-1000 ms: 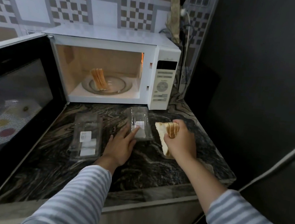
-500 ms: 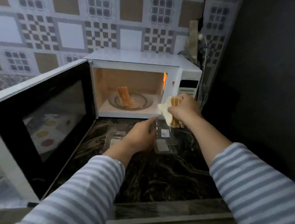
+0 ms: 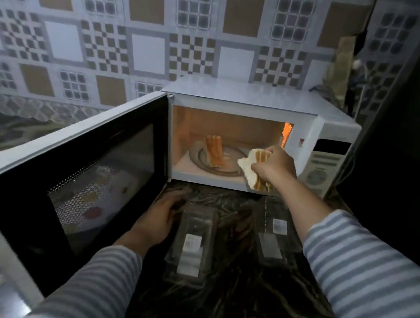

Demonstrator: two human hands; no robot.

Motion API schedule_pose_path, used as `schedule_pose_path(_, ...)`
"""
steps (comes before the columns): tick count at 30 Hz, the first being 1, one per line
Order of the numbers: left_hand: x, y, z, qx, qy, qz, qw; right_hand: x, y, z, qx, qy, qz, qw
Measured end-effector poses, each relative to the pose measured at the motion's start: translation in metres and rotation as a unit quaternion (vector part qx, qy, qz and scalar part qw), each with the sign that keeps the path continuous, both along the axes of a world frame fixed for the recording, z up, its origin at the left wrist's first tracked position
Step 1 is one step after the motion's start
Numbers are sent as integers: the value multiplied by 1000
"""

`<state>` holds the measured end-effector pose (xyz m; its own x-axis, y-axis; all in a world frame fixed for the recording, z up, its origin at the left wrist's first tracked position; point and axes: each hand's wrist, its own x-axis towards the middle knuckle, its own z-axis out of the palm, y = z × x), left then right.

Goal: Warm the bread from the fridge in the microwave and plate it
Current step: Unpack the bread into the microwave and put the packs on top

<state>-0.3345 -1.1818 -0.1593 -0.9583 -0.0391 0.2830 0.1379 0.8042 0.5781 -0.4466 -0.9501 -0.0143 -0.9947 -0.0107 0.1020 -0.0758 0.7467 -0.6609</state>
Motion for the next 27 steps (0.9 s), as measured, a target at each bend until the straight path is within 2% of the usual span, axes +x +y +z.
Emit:
schedule_pose_path(5,-29,-5,-30,-75,-33,13,997,-55,-17,-19,18,10,12,1000)
schedule_pose_path(9,-43,-7,-46,-151,-62,18,986,-92,-35,-32,46,-4,-15,999)
schedule_pose_path(15,-51,-16,-61,-111,-28,21,993,-130,-61,-47,5,-10,-21,1000)
schedule_pose_path(18,-53,-15,-59,-86,-21,23,996,-147,-73,-49,47,-46,-14,998)
schedule_pose_path(20,-52,-14,-59,-70,-18,34,997,-156,-78,-49,66,-24,-8,998)
schedule_pose_path(27,-52,-11,-56,-86,-13,51,995,-174,-82,-66,8,11,13,1000)
